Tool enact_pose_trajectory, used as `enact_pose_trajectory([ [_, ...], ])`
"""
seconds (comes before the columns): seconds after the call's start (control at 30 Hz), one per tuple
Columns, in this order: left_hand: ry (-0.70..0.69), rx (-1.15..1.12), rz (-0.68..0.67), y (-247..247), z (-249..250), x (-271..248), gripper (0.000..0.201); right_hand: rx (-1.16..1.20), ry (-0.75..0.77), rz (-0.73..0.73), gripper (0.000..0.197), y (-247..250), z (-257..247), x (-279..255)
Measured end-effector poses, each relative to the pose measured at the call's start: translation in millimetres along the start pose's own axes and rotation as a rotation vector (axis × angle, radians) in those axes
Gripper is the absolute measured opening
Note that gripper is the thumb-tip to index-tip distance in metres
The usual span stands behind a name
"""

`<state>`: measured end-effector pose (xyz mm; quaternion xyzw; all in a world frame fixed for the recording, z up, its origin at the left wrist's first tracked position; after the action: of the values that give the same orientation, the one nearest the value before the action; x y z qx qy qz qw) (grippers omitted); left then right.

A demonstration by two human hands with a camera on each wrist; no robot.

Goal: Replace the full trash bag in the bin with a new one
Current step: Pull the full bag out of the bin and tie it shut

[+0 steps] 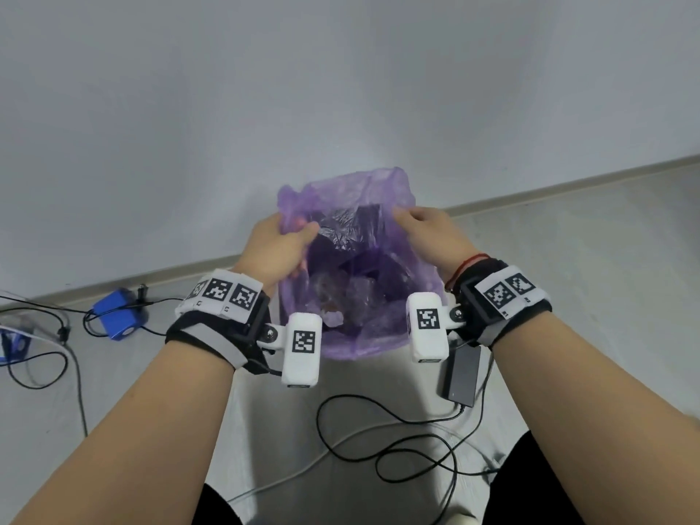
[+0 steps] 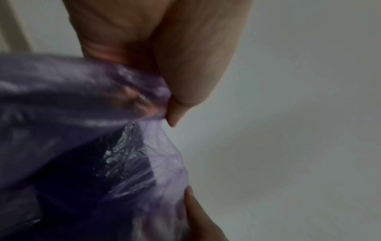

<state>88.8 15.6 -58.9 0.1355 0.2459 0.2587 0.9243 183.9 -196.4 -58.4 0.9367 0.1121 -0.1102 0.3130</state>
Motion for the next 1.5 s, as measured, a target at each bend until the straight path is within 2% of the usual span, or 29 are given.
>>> enact_pose_trajectory([
  [0.03,-0.068,-0.070,-0.064,-6,12,-7,0.006,0.057,0.010,-0.057,0.046,-5,-6,-6],
  [0.07,-0.121,-0.154,-0.117,-11,21,-13,0.009,0.140,0.004,-0.114,0.043,-10,-6,-10],
  [0.13,-0.151,-0.279,-0.187,-16,29,-19,0.035,0.289,-0.069,-0.197,0.032,-21,4,-14],
  [0.2,-0.141,-0.368,-0.233,-18,31,-21,0.057,0.287,-0.160,-0.269,0.027,-23,12,-19],
  [0.27,-0.125,-0.415,-0.247,-18,30,-22,0.064,0.191,-0.229,-0.391,0.046,-23,17,-20],
  [0.33,-0.118,-0.364,-0.218,-18,27,-20,0.060,0.137,-0.274,-0.470,0.052,-18,17,-23],
  [0.37,-0.132,-0.292,-0.208,-18,26,-19,0.053,0.163,-0.289,-0.470,0.043,-16,12,-24],
  [0.43,-0.171,-0.118,-0.239,-20,25,-19,0.038,0.356,-0.274,-0.377,0.019,-12,-4,-22],
  [0.47,-0.176,-0.051,-0.286,-22,24,-19,0.036,0.499,-0.238,-0.300,0.015,-8,-13,-20],
  [0.53,-0.206,0.013,-0.432,-28,24,-25,0.055,0.801,-0.166,-0.206,0.019,-3,-31,-19],
  [0.57,-0.228,0.021,-0.494,-33,24,-27,0.071,0.915,-0.137,-0.232,0.026,-2,-39,-20],
  [0.63,-0.256,0.007,-0.485,-39,22,-27,0.091,1.005,-0.072,-0.375,0.043,-7,-51,-28],
  [0.67,-0.252,-0.023,-0.422,-40,21,-23,0.086,0.997,-0.045,-0.455,0.049,-9,-56,-33],
  [0.73,-0.217,-0.091,-0.236,-36,18,-14,0.043,0.901,-0.006,-0.481,0.054,-10,-58,-35],
  [0.77,-0.188,-0.107,-0.130,-31,16,-9,0.020,0.794,0.026,-0.401,0.054,-8,-54,-31],
  [0.8,-0.158,-0.112,-0.045,-24,15,-6,0.009,0.638,0.073,-0.278,0.054,-3,-49,-24],
  [0.87,-0.114,-0.141,0.039,-13,12,-2,0.009,0.195,0.186,-0.074,0.052,7,-34,-12],
  [0.9,-0.102,-0.191,0.055,-8,12,-2,0.008,-0.009,0.207,-0.078,0.058,9,-27,-8],
  [0.93,-0.091,-0.256,0.064,-5,15,-5,0.009,-0.165,0.209,-0.178,0.071,6,-20,-9],
  [1.0,-0.048,-0.429,0.071,-3,22,-6,0.014,-0.299,0.167,-0.476,0.104,-11,-7,-19],
  [1.03,-0.016,-0.513,0.066,-3,25,-6,0.016,-0.350,0.192,-0.549,0.114,-20,-6,-27],
  [1.07,0.015,-0.590,0.048,-5,29,-7,0.017,-0.414,0.266,-0.549,0.116,-29,-7,-33],
  [1.1,0.045,-0.668,0.014,-6,33,-7,0.018,-0.460,0.344,-0.502,0.107,-38,-7,-34],
  [1.2,0.093,-0.853,-0.071,-5,45,-9,0.015,-0.331,0.416,-0.232,0.027,-45,-14,-28],
  [1.27,0.084,-0.820,-0.053,1,44,-6,0.016,-0.125,0.367,-0.060,0.027,-29,-20,-16],
  [1.33,0.048,-0.644,-0.014,8,36,-1,0.030,0.141,0.301,0.052,0.027,-5,-32,-10],
  [1.4,-0.001,-0.353,-0.030,9,24,3,0.060,0.432,0.225,0.027,0.021,14,-42,-10],
  [1.5,-0.087,0.153,-0.222,-4,5,-1,0.098,0.750,0.131,-0.029,0.018,29,-52,-16],
])
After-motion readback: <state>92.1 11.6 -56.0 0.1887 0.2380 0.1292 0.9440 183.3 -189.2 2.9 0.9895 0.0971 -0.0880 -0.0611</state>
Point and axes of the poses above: each hand's wrist, its own x-axis towards the middle knuckle, its own y-axis out of the back of the hand, z = x × y, the point moved 4 cm from there along x, towards the middle knuckle, and after that the axes turned 9 degrees about z, right-handed, at the moved point
